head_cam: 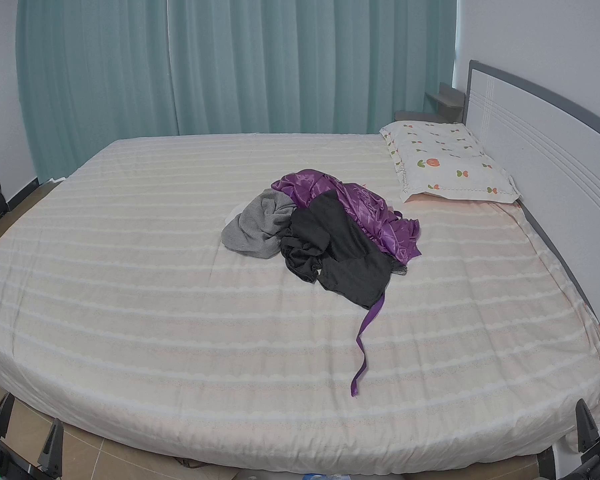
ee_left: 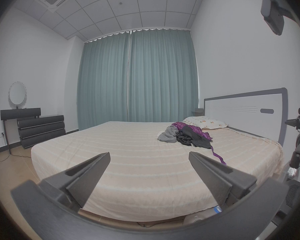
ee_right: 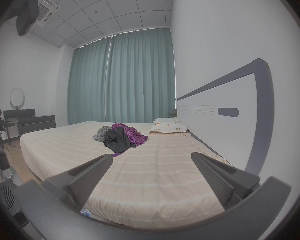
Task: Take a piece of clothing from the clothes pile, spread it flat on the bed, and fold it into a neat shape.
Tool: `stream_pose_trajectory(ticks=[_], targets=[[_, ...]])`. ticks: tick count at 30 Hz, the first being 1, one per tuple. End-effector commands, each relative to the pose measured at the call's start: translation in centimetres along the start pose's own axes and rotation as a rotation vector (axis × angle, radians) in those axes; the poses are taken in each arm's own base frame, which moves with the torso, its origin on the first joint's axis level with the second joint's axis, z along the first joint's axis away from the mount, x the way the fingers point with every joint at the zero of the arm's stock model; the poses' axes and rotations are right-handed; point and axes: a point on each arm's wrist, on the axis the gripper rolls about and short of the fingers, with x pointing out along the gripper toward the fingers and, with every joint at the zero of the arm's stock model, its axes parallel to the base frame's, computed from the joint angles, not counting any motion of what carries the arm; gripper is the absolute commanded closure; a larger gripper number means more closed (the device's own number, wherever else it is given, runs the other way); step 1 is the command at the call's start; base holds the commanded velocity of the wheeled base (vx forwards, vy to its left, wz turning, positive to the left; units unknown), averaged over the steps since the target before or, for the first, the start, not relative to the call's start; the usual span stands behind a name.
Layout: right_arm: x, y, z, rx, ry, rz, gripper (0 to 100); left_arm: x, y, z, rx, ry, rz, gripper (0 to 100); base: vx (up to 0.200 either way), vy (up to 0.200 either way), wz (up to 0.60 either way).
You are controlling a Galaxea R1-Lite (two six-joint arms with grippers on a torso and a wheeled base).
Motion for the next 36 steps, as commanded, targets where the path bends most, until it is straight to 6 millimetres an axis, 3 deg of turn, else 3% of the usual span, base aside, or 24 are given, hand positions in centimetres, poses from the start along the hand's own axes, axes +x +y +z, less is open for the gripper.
stream_pose_trajectory(ticks=[1,11,12,15,16,19,23,26,36], targets=[[0.0,0.0,-0.4,0.0,-0.002,0.002,0,0.0,0.0,-0.5,0.0,0.0,0.0,0,0.0,0.0,0.0],[0.0,0.0,-0.3,-0.017,-0.007,0.003,0,0.0,0.0,-0.5,0.0,0.0,0.002,0,0.0,0.0,0.0],[-0.1,0.0,0.3,-0.013,-0.024,0.009,0,0.0,0.0,-0.5,0.002,0.0,0.0,0,0.0,0.0,0.0],[-0.3,0.0,6.7,0.057,-0.097,0.04,0,0.0,0.0,-0.5,0.0,0.0,0.0,0,0.0,0.0,0.0],[0.0,0.0,7.3,0.064,-0.087,0.045,0,0.0,0.0,-0.5,0.0,0.0,0.0,0,0.0,0.0,0.0],[1.9,0.1,7.7,0.022,0.034,0.098,0,0.0,0.0,-0.5,0.0,0.0,0.0,0,0.0,0.0,0.0],[6.4,0.4,7.9,0.082,0.238,0.157,0,0.0,0.0,-0.5,0.0,0.0,0.0,0,0.0,0.0,0.0],[9.2,0.8,8.1,0.119,0.292,0.203,0,0.0,0.0,-0.5,0.0,0.0,0.0,0,0.0,0.0,0.0],[20.8,5.1,8.0,0.239,0.491,0.326,0,0.0,0.0,-0.5,0.0,0.0,0.0,0,0.0,0.0,0.0]])
